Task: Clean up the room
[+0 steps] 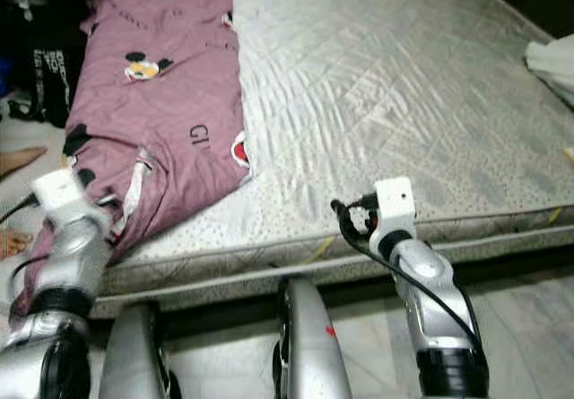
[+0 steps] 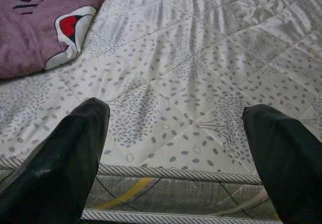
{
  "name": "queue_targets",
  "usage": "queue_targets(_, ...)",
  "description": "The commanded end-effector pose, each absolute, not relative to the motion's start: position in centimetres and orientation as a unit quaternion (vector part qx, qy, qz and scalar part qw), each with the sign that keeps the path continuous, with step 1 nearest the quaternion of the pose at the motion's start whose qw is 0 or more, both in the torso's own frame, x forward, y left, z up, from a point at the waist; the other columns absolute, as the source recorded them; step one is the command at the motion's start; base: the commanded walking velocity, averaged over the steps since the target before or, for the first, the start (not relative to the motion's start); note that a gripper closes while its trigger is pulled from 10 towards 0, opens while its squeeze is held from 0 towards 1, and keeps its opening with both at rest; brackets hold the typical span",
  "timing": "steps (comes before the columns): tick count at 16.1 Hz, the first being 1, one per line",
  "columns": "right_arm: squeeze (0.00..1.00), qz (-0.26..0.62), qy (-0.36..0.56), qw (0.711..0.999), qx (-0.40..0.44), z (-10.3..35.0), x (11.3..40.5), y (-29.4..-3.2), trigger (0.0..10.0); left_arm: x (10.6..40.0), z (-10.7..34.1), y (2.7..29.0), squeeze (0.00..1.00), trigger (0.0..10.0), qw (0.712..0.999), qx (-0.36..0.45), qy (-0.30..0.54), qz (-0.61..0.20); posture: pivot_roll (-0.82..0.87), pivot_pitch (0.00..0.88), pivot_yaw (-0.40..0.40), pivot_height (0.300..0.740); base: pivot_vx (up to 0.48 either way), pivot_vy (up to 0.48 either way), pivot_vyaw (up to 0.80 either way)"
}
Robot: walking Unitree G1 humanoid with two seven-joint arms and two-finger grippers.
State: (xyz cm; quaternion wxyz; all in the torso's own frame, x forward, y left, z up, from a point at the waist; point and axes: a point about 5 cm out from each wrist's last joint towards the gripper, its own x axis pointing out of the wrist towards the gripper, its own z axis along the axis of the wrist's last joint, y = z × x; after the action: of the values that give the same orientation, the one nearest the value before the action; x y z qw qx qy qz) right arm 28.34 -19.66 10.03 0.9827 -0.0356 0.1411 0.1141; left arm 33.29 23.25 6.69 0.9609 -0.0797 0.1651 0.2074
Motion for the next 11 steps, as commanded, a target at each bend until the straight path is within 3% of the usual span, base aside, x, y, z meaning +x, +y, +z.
queue_targets(1,0.0,0.11,0.133,0.984,-0.041,10.8,28.4,-19.9,10.0,33.6,5.8,21.6,0.0,10.0,0.964,-0.07,0.199,0.162,-0.27,0.105,-0.077,0.546,0.0,0.0,0.0)
queue_targets(6,0.0,0.108,0.131,0.984,-0.047,10.9,28.5,-19.9,10.0,33.4,3.6,16.4,0.0,10.0,0.96,-0.03,0.277,0.025,-0.29,0.081,-0.071,0.546,0.0,0.0,0.0)
queue_targets(10,0.0,0.108,0.131,0.984,-0.047,10.9,28.5,-19.9,10.0,33.4,3.6,16.4,0.0,10.0,0.96,-0.03,0.277,0.025,-0.29,0.081,-0.071,0.546,0.0,0.0,0.0)
queue_targets(11,0.0,0.106,0.129,0.985,-0.053,11.1,28.9,-20.0,10.0,33.1,2.9,13.0,0.0,10.0,0.953,0.008,0.292,-0.077,-0.29,0.051,-0.076,0.546,0.0,0.0,0.0)
